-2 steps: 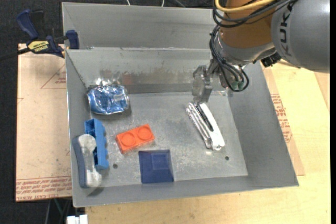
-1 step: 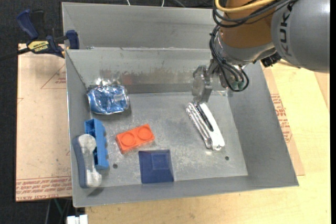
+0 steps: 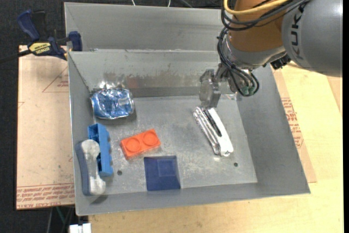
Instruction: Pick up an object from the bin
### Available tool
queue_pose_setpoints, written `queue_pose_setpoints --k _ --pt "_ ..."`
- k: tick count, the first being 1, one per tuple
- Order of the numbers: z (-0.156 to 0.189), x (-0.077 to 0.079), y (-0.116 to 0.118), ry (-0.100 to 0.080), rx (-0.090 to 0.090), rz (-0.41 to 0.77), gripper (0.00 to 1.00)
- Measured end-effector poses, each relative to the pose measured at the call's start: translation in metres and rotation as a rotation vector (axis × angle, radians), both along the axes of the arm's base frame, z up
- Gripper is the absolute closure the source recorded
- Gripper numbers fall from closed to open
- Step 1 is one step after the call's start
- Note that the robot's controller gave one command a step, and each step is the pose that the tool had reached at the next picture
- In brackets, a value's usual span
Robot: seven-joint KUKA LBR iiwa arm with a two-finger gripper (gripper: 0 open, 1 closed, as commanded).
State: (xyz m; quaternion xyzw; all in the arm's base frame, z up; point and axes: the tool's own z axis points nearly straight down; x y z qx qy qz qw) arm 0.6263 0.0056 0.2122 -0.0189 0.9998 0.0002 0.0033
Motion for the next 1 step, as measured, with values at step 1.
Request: queue_pose_setpoints --k 1 --pt "0.0694 -0.0097 0.0218 -0.007 0.0 0.14 1.0"
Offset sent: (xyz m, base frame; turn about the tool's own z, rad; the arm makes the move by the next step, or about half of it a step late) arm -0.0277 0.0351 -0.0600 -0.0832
